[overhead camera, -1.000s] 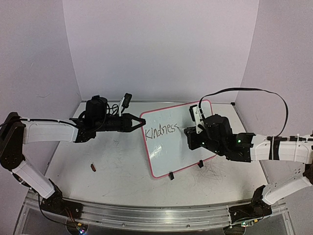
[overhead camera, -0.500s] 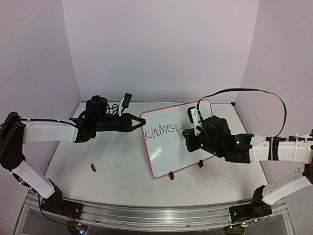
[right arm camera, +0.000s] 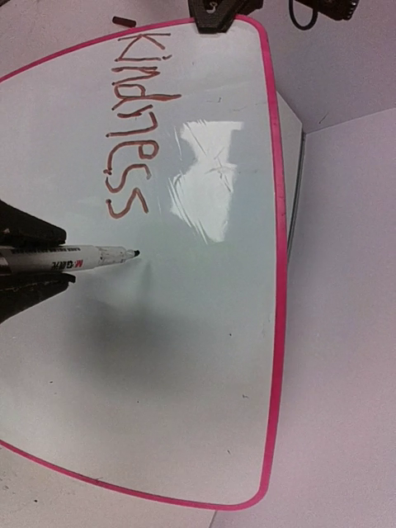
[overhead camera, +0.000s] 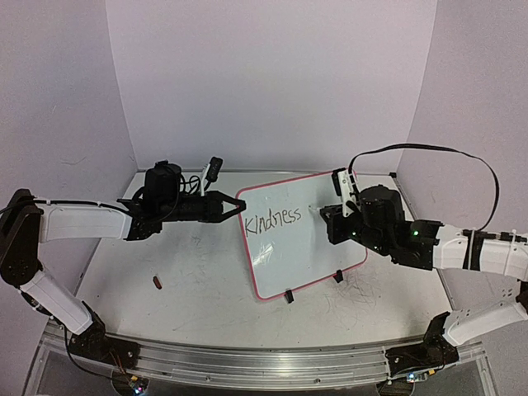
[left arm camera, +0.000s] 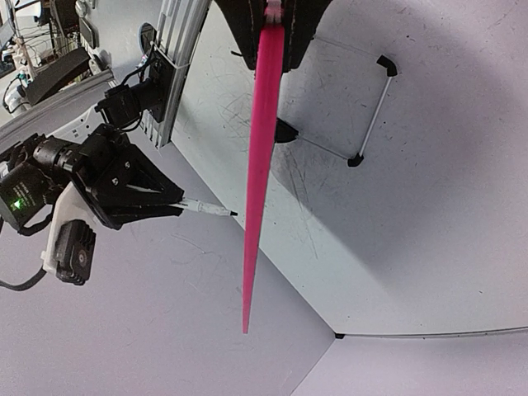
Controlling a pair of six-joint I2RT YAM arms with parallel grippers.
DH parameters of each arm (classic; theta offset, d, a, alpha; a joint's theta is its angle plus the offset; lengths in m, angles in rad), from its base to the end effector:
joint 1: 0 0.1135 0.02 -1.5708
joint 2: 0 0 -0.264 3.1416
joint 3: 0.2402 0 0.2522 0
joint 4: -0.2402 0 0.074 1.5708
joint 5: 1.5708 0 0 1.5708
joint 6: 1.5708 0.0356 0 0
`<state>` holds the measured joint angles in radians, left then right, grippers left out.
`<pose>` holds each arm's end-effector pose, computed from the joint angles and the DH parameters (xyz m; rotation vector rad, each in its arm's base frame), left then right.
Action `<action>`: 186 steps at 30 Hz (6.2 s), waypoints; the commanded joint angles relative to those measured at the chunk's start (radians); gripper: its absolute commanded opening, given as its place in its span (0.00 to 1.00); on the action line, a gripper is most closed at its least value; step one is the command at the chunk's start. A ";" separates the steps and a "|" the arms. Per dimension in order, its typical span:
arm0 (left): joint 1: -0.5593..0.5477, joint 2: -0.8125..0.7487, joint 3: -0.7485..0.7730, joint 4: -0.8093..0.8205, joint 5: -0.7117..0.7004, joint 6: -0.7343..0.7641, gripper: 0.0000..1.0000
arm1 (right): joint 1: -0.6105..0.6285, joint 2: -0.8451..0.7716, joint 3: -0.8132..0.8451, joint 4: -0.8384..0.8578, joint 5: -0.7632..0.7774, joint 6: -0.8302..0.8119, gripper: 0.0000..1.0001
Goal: Write a sentence on the whiteboard
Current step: Write on the whiteboard with the whiteboard.
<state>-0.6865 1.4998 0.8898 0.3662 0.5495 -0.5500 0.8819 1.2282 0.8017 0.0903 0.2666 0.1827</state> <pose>0.2494 -0.2284 0.2605 0.5633 1.9216 -1.3353 0.1861 0.2113 0.2797 -0.4843 1.8602 0.4683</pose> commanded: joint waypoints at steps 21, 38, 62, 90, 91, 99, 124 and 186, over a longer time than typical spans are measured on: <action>-0.013 -0.025 0.006 0.000 -0.010 -0.025 0.00 | 0.005 -0.018 0.006 0.015 0.034 -0.056 0.00; -0.016 -0.023 0.018 0.000 -0.002 -0.024 0.00 | 0.005 0.029 0.047 0.065 0.006 -0.075 0.00; -0.016 -0.022 0.019 0.000 0.007 -0.025 0.00 | 0.005 0.084 0.067 0.063 0.073 -0.049 0.00; -0.016 -0.012 0.021 0.000 0.006 -0.020 0.00 | 0.005 0.058 0.038 0.034 0.036 -0.042 0.00; -0.016 -0.012 0.021 0.001 0.006 -0.020 0.00 | 0.005 0.060 0.036 0.034 0.034 -0.040 0.00; -0.016 -0.006 0.022 0.001 0.005 -0.019 0.00 | 0.005 0.065 0.009 0.024 0.033 -0.017 0.00; -0.016 -0.005 0.022 0.000 0.007 -0.020 0.00 | 0.005 0.027 -0.057 -0.027 -0.010 0.037 0.00; -0.016 0.002 0.027 -0.001 0.010 -0.021 0.00 | -0.016 0.033 -0.009 -0.003 0.030 0.007 0.00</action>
<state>-0.6949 1.4998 0.8898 0.3660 0.5462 -0.5510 0.8692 1.2791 0.8139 0.0900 0.2974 0.1810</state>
